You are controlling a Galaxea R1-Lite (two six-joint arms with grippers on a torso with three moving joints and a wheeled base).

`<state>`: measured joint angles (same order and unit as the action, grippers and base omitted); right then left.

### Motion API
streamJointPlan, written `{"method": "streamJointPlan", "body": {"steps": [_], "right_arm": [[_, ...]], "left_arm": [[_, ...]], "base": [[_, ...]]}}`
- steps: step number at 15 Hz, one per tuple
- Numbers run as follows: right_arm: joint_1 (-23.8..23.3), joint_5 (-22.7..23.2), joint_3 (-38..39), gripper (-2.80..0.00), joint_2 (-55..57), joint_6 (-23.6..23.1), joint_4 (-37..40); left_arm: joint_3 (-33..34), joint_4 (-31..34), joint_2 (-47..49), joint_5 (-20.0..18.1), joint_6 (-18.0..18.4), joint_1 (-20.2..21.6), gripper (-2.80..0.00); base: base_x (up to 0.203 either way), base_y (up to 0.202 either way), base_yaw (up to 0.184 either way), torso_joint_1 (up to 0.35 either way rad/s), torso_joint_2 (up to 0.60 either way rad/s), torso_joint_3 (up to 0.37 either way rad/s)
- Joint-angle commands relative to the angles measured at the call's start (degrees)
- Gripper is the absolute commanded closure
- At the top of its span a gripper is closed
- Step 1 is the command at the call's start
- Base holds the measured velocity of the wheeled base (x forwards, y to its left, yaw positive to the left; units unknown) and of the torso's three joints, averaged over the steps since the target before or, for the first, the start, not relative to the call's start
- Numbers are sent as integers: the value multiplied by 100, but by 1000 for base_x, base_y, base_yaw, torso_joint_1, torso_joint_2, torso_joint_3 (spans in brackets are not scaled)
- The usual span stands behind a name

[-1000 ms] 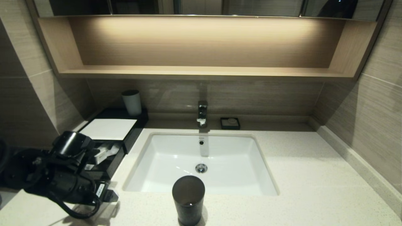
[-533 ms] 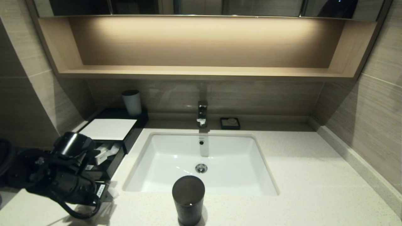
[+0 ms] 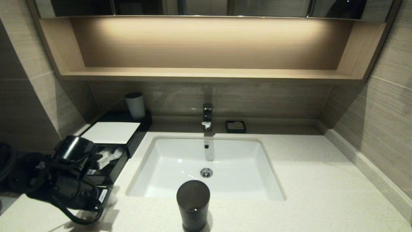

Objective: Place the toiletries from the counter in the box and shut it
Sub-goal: Pick up the bathroom toiletry

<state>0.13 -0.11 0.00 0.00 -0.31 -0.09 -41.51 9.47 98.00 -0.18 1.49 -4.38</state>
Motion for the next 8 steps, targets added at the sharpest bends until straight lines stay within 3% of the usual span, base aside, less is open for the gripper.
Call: {"method": "streamJointPlan", "body": {"steps": [1,8], "right_arm": [[-3,2,9,0,0,-4,0],[3,2,9,0,0,-4,0]], "left_arm": [[2,19,-50,-8,1,-2,0],[151,28,-772,-26,17,-19,0]], "base": [[0,0,0,0,0,0],[0,0,0,0,0,0]]}}
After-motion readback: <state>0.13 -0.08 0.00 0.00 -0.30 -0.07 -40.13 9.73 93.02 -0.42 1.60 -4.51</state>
